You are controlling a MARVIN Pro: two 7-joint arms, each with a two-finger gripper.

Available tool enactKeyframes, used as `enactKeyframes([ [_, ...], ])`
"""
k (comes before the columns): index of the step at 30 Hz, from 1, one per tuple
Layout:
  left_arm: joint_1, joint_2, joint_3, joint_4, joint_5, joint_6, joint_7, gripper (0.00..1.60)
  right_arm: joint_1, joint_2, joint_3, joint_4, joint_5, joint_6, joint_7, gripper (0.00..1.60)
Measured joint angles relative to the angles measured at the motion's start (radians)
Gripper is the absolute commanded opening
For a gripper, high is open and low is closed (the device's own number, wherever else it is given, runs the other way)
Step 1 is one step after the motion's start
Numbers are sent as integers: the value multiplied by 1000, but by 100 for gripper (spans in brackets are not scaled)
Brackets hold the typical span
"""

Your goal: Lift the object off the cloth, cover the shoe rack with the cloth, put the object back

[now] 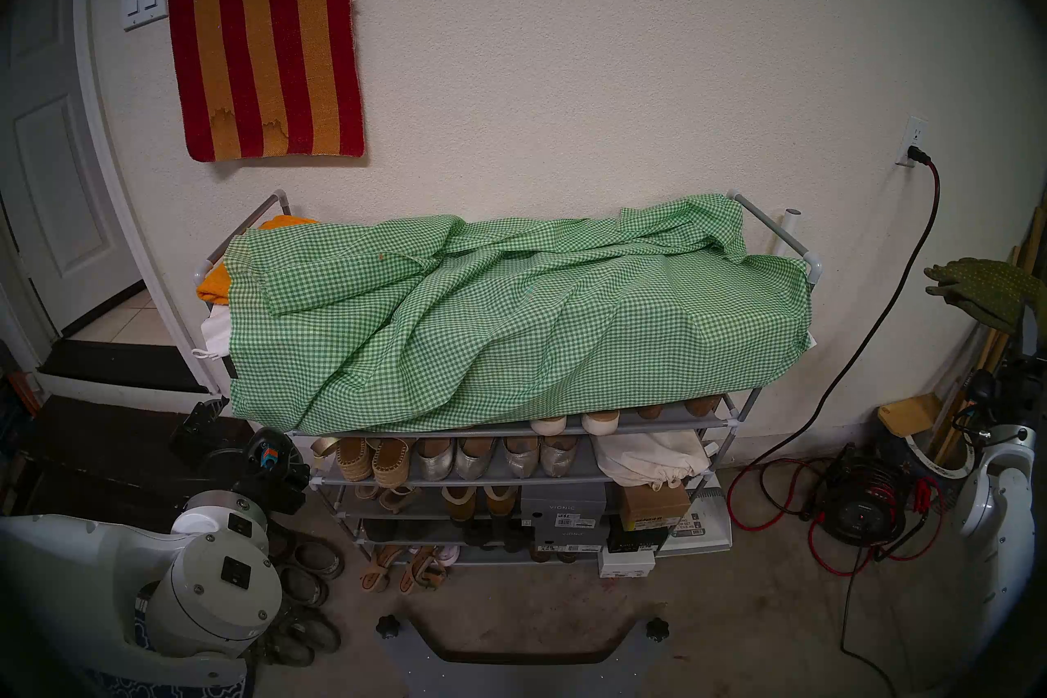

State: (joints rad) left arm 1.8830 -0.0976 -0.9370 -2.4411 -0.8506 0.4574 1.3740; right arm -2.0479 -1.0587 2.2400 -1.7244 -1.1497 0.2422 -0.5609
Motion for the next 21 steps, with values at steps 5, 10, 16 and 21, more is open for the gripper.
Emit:
enactKeyframes([
  [5,0,0,0,0,0,0,0,160,-4,-18,-49,27,1,-12,-14,0],
  [10,0,0,0,0,0,0,0,160,-3,-30,-81,42,-6,-14,-26,0],
  [16,0,0,0,0,0,0,0,160,14,-43,-102,45,-21,0,-36,0],
  [21,0,0,0,0,0,0,0,160,29,-48,-100,24,-27,19,-36,0],
])
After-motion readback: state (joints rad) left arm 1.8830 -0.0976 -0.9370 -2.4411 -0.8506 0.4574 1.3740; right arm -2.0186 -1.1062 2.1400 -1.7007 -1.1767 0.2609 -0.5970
